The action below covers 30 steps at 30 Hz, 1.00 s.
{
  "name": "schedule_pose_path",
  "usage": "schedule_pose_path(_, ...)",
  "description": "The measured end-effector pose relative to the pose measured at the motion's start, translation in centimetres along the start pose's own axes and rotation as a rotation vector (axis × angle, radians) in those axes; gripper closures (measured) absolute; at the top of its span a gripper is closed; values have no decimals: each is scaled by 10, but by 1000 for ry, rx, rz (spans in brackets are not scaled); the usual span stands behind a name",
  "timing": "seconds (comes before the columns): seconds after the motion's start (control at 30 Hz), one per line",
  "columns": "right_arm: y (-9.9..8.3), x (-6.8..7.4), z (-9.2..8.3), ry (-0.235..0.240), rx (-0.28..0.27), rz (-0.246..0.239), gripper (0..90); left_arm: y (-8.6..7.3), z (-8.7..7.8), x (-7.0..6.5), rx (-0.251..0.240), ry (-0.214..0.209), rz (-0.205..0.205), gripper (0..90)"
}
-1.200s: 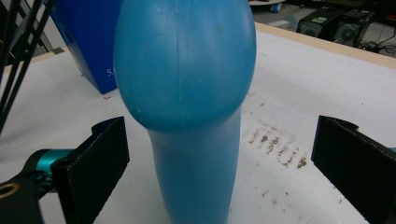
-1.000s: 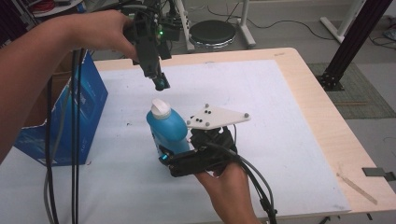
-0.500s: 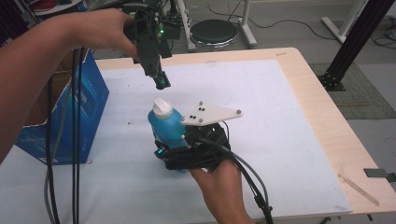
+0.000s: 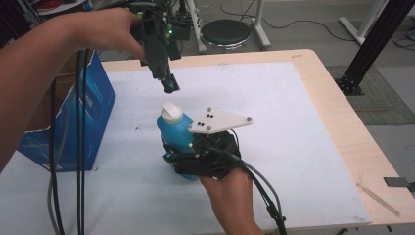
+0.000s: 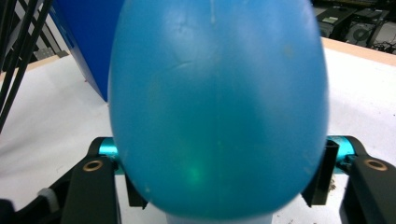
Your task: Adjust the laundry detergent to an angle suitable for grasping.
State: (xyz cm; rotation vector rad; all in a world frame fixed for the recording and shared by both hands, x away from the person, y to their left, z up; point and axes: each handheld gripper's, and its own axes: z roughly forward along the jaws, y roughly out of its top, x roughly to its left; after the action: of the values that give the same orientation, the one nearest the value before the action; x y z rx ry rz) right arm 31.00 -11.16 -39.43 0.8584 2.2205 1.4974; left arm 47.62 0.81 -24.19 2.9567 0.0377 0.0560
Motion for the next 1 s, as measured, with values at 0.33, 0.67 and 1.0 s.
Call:
schedule_pose_path(0.33,0,5,0,-23,-7,-25,432,-1,2,0,3,-3,1,20)
schedule_pose_path(0.67,5,2,-2,8,27,-38,443,-3,1,0,2,0,-1,20)
schedule_pose_path(1.0,19,-16,-19,85,53,-88,444,-3,2,1,-1,-2,0,20)
